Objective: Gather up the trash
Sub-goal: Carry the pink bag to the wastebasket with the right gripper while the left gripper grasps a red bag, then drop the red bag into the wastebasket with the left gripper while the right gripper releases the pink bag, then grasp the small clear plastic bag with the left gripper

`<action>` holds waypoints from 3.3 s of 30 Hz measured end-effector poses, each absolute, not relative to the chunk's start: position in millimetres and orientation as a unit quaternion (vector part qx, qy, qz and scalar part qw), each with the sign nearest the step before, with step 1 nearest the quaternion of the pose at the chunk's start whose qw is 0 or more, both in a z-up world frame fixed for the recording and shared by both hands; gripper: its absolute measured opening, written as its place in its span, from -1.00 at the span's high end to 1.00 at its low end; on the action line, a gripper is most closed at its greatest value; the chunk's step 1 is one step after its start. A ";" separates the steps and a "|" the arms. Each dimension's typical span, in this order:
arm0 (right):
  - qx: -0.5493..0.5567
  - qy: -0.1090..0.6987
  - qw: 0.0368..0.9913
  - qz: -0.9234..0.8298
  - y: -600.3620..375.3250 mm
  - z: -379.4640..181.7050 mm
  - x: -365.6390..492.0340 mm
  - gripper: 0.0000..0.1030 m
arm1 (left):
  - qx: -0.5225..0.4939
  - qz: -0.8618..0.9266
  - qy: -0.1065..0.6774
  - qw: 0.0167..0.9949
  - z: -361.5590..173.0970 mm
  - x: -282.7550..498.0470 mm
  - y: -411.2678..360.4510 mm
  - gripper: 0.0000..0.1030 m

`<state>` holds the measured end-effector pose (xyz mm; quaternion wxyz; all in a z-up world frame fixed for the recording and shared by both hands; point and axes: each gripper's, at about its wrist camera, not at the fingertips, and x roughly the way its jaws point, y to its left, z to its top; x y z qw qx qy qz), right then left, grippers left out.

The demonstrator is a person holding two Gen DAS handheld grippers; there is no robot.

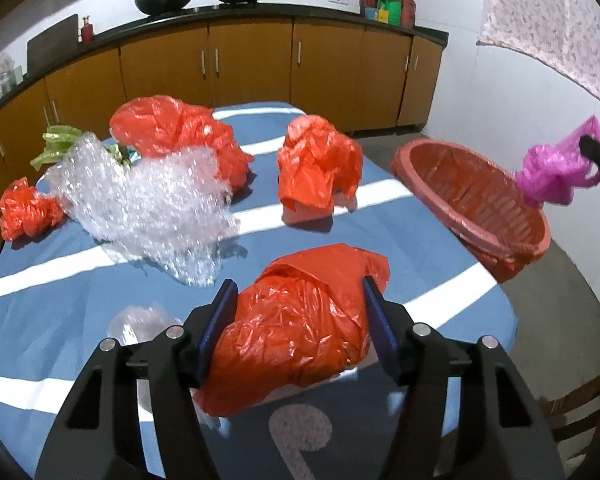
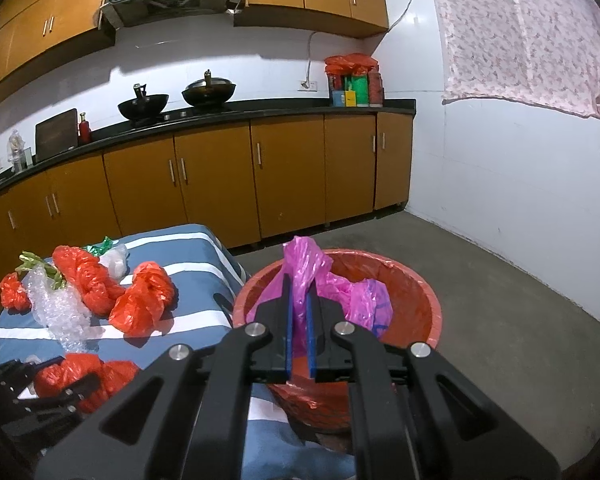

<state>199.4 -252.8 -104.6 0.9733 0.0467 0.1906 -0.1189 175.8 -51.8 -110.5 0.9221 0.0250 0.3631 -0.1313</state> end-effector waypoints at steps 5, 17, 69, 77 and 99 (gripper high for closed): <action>0.049 0.188 0.974 -0.119 -256.5 -103.9 204.1 0.87 | 0.011 -0.127 0.342 0.931 -90.6 180.9 -48.3 -0.21; 0.053 0.172 0.976 -0.121 -274.9 -96.1 222.9 0.87 | 0.004 -0.142 0.297 0.944 -43.6 207.6 -74.4 -0.21; 0.173 0.217 0.955 -0.105 -370.9 -118.0 299.1 0.56 | 0.019 -0.234 0.339 0.911 -60.7 287.6 -214.1 -0.40; 0.154 0.207 0.960 -0.111 -361.3 -104.8 289.2 0.03 | 0.008 -0.197 0.320 0.927 -38.5 285.5 -173.2 -0.46; 0.093 0.213 0.973 0.007 -221.2 -97.4 223.0 0.03 | 0.015 -0.031 0.293 0.956 -36.6 153.8 11.9 -0.77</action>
